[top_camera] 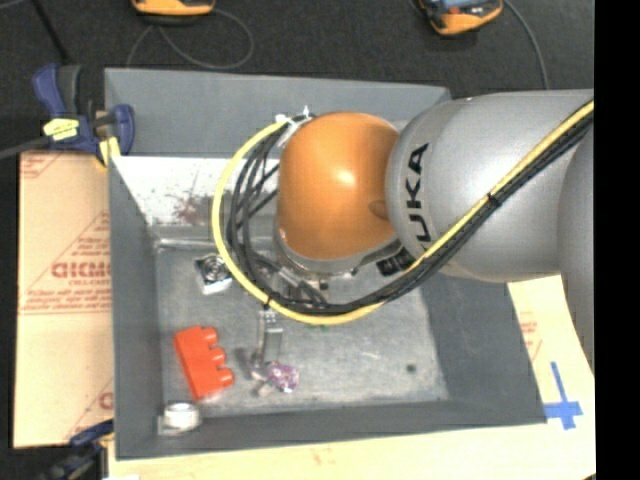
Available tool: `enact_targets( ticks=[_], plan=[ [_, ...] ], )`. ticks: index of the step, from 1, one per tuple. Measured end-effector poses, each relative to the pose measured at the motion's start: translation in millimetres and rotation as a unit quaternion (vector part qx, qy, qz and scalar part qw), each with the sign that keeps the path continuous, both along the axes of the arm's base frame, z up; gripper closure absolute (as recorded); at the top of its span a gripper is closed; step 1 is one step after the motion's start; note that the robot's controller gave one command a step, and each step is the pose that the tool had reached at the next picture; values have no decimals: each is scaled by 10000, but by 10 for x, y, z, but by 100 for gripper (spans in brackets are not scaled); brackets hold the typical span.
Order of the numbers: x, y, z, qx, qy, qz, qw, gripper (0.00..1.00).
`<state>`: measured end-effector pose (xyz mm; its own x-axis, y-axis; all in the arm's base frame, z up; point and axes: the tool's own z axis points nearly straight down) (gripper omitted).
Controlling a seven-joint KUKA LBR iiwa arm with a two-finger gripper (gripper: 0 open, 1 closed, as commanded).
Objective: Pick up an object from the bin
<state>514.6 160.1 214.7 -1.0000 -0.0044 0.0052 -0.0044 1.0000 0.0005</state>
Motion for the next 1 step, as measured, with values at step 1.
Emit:
enact_targets(
  ticks=[1],
  plan=[
    [-264,-685,-1486,-6,-10,-243,9997,0]
  ],
)
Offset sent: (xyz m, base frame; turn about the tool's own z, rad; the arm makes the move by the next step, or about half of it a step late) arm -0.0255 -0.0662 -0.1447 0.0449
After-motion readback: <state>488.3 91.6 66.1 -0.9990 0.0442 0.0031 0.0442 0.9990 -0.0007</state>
